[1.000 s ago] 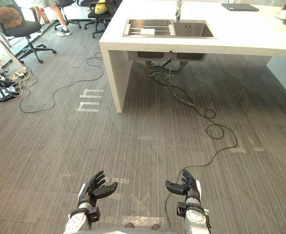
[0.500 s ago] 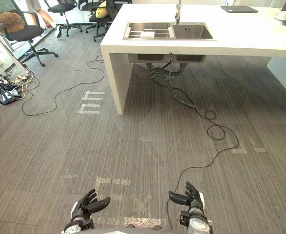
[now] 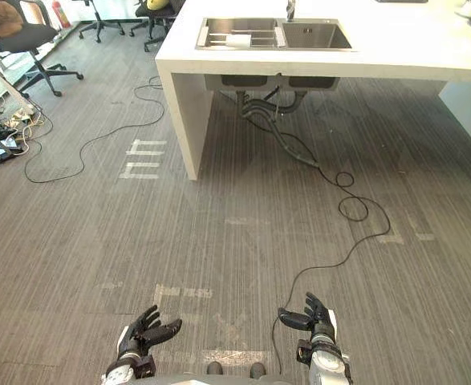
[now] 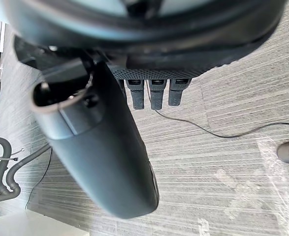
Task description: Walk over to the sink, pick up the cup, carry it to the dishwasher, place the cup inside the dishwasher, then close the dishwasher door
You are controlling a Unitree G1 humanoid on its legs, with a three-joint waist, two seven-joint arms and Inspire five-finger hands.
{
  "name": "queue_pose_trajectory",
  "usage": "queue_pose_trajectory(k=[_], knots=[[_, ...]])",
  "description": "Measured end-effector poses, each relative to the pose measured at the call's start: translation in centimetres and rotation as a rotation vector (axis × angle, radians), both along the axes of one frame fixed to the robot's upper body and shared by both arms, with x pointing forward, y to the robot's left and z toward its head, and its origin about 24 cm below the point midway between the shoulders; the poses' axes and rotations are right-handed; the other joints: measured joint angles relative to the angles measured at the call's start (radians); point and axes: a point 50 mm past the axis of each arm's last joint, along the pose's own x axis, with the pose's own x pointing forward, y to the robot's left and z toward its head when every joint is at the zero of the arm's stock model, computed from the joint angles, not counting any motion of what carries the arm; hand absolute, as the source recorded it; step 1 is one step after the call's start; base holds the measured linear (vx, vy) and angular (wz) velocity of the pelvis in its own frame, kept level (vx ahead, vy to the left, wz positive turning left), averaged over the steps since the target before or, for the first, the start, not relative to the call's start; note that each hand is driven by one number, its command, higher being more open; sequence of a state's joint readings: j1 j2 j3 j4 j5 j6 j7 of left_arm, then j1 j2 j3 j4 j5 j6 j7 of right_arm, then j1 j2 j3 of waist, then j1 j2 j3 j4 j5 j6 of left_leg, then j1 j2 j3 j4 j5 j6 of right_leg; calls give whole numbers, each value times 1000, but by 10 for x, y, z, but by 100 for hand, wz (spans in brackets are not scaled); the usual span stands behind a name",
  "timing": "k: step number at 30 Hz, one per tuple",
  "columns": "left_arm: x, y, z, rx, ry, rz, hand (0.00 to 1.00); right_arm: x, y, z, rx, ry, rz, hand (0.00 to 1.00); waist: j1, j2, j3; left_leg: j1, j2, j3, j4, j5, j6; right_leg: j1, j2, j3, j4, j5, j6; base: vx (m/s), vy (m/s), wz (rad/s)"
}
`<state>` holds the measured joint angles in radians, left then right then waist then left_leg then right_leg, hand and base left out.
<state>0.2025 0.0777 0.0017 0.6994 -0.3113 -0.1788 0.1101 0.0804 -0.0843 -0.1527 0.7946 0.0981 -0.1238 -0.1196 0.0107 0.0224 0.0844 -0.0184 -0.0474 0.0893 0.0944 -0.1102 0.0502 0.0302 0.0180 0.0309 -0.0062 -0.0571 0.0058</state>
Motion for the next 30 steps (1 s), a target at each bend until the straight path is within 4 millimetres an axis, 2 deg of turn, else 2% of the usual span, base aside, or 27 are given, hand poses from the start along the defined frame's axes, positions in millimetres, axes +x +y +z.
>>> queue_pose_trajectory(k=[2, 4, 6, 7, 9, 11, 13, 15, 16, 17, 18, 19, 20, 21, 22, 23, 25, 26, 28, 30], knots=[[12, 2, 12, 25, -73, -22, 90, 8, -3, 6, -15, -35, 5, 90, 0, 3, 3, -34, 6, 12, 81, -54, 7, -44, 2, 15, 92, -56, 9, 114, 54, -21], [18, 4, 18, 34, -104, -29, 90, 11, -6, 8, -28, -44, 9, 90, 0, 2, 10, -41, 6, 23, 121, -82, 15, -79, 1, 22, 186, -107, 22, 81, 42, -15], [27, 8, 23, 49, -136, -38, 90, 18, -10, 13, -43, -61, 16, 90, -1, 6, 35, -39, 6, 39, 166, -114, 20, -146, -3, 16, 364, -163, 72, 64, 52, -17], [31, 9, 26, 57, -149, -42, 90, 18, -11, 13, -46, -60, 17, 90, -1, 5, 45, -29, 6, 36, 172, -136, 35, -190, -4, -1, 478, -177, 84, 81, 63, -7], [34, 13, 28, 71, -155, -49, 90, 14, -12, 10, -46, -42, 23, 90, -5, -1, 63, 1, 1, 23, 180, -158, 45, -259, -24, -55, 649, -208, 79, 124, 47, 11], [33, 17, 27, 86, -146, -54, 90, 11, -16, 9, -53, -23, 29, 90, -16, 1, 78, 44, -2, 6, 173, -172, 42, -282, -51, -111, 678, -239, 64, 225, 39, 26], [36, 22, 29, 109, -147, -64, 90, 11, -23, 11, -74, -18, 47, 90, -27, 5, 82, 72, 6, -20, 150, -175, 36, -334, -59, -154, 624, -243, 54, 271, 0, 36], [38, 26, 30, 118, -152, -51, 90, 12, -32, 14, -97, -20, 62, 90, -26, 12, 88, 97, 28, -28, 135, -187, 14, -377, -48, -184, 535, -223, 46, 318, -50, 22], [37, 30, 30, 130, -145, -36, 90, 11, -36, 15, -108, -18, 63, 90, -27, 8, 85, 124, 34, -31, 126, -202, -11, -380, -42, -191, 453, -156, 26, 490, -132, 21], [33, 35, 29, 141, -135, -26, 90, 6, -40, 15, -117, -8, 59, 90, -31, -14, 73, 158, 25, -35, 123, -223, -45, -377, -59, -201, 401, -36, -12, 531, -158, 24], [31, 36, 28, 140, -127, -16, 90, 3, -41, 14, -121, 1, 57, 90, -34, -19, 69, 177, 26, -39, 126, -234, -58, -373, -66, -209, 414, -12, -99, 582, -206, 25], [28, 34, 24, 128, -111, 2, 90, 2, -45, 14, -130, 5, 56, 90, -42, 8, 56, 170, 60, -55, 176, -240, -68, -348, -39, -231, 409, -36, -131, 392, -165, 15], [27, 34, 24, 126, -110, 6, 90, 3, -45, 15, -130, 0, 58, 90, -47, 14, 54, 145, 74, -56, 235, -241, -69, -328, -25, -237, 384, -41, -137, 473, -218, 9], [28, 33, 24, 120, -114, 17, 90, 6, -44, 16, -129, -7, 62, 90, -52, 29, 62, 69, 111, -55, 418, -228, -81, -276, 11, -246, 326, -43, -143, 383, -178, 4], [28, 32, 24, 112, -114, 21, 90, 9, -43, 17, -128, -16, 63, 90, -53, 37, 68, 3, 140, -58, 590, -182, -92, -225, 36, -249, 275, -35, -165, 485, -206, 0], [27, 29, 23, 103, -114, 20, 90, 7, -41, 16, -121, -12, 63, 90, -48, 37, 74, -71, 181, -53, 789, -178, -96, -142, 63, -248, 213, -31, -183, 485, -173, -4], [24, 25, 20, 86, -105, 17, 90, 9, -40, 17, -116, -25, 61, 90, -38, 30, 86, -130, 218, -44, 935, -182, -90, -28, 78, -220, 147, -35, -191, 484, -135, -36], [23, 21, 19, 70, -106, 15, 90, 11, -41, 18, -120, -40, 52, 90, -20, 25, 91, -188, 219, -46, 947, -188, -80, 32, 72, -181, 105, -36, -192, 380, -38, -53], [26, 20, 20, 67, -113, 13, 90, 18, -40, 21, -117, -59, 49, 90, -10, 24, 96, -262, 209, -53, 896, -196, -84, 70, 57, -153, 72, -38, -188, 360, 71, -48], [32, 19, 23, 61, -130, 13, 90, 19, -40, 22, -115, -64, 37, 90, -1, 14, 122, -315, 167, -54, 751, -201, -91, 122, 19, -138, 58, -60, -161, 293, 155, -21]])
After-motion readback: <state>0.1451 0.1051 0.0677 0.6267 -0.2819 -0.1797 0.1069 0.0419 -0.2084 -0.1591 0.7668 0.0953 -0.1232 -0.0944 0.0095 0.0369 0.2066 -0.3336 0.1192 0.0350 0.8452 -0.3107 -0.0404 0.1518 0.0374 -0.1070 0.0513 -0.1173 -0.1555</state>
